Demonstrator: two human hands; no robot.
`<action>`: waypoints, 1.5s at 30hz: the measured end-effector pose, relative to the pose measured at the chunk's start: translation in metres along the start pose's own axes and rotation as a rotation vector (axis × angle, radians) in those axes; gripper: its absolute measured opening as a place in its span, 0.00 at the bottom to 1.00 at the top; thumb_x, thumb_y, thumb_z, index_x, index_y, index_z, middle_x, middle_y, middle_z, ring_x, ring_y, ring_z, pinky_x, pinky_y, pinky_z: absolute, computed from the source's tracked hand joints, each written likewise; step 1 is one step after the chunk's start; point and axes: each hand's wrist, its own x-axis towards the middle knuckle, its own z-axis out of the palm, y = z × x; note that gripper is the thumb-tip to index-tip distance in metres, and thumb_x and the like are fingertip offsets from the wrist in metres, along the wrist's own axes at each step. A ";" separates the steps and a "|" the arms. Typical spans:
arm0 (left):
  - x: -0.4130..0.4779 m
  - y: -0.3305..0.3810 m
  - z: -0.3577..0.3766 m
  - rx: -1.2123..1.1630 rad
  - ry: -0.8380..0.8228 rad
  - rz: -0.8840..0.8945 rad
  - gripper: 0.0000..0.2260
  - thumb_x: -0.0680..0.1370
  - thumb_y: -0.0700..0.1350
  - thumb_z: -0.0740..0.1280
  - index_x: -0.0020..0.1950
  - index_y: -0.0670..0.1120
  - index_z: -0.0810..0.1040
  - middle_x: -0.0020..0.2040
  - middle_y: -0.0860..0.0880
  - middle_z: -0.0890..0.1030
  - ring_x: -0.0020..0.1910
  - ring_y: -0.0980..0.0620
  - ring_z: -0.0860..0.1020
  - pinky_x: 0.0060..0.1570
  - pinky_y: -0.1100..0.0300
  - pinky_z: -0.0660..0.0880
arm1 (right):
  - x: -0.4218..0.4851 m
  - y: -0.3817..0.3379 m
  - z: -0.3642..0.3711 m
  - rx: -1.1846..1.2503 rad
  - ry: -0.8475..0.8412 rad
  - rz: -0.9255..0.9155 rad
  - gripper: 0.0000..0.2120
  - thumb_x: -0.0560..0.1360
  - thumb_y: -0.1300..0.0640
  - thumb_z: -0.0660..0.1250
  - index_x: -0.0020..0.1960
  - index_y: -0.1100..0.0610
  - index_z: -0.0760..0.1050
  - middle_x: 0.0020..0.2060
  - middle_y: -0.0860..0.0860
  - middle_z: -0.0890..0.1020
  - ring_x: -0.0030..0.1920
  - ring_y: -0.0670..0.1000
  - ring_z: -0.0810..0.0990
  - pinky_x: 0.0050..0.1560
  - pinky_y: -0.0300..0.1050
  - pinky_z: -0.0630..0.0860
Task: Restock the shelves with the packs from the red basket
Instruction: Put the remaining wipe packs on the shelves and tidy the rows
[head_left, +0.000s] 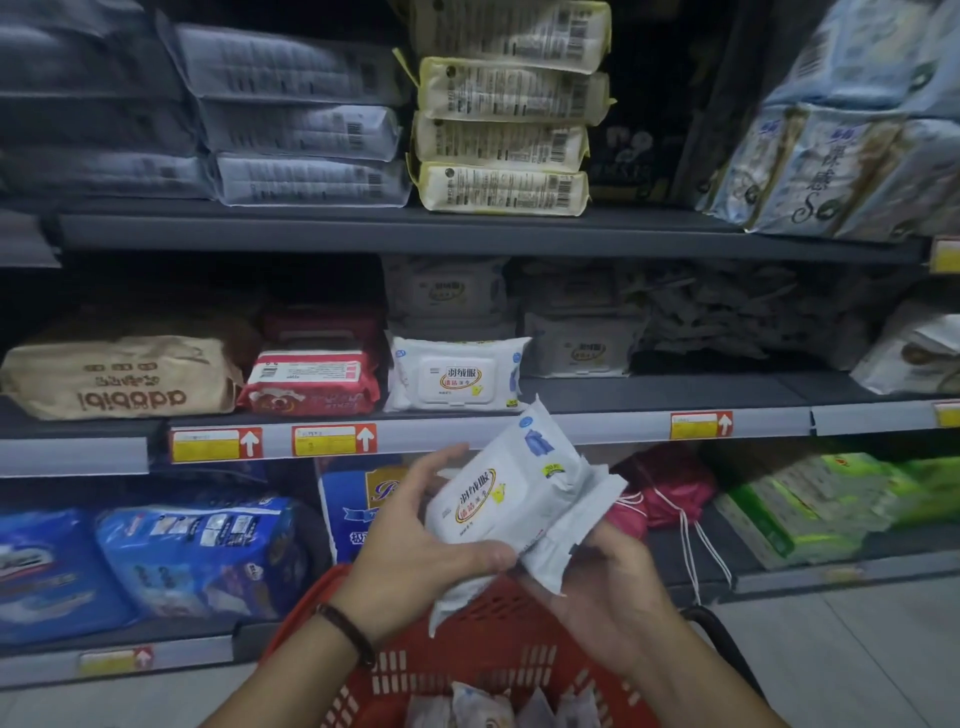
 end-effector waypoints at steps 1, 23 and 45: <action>0.001 0.000 -0.001 0.054 0.045 0.012 0.41 0.53 0.51 0.89 0.64 0.60 0.79 0.57 0.52 0.80 0.56 0.58 0.82 0.53 0.64 0.80 | -0.002 -0.003 0.003 0.033 -0.003 -0.011 0.23 0.62 0.62 0.78 0.57 0.65 0.87 0.62 0.68 0.84 0.57 0.66 0.86 0.58 0.61 0.84; 0.014 -0.001 -0.022 0.002 0.230 -0.138 0.20 0.70 0.38 0.81 0.59 0.51 0.83 0.54 0.52 0.88 0.54 0.51 0.86 0.57 0.45 0.83 | 0.018 -0.011 -0.009 -0.666 0.722 -0.387 0.28 0.65 0.59 0.86 0.58 0.52 0.74 0.48 0.49 0.87 0.46 0.49 0.87 0.49 0.45 0.81; 0.066 0.042 0.016 0.707 0.195 0.070 0.24 0.64 0.44 0.85 0.53 0.65 0.82 0.52 0.62 0.82 0.53 0.66 0.78 0.44 0.74 0.71 | 0.173 -0.099 -0.034 -1.267 1.051 -0.676 0.45 0.59 0.30 0.81 0.62 0.59 0.72 0.59 0.57 0.78 0.58 0.63 0.79 0.60 0.60 0.72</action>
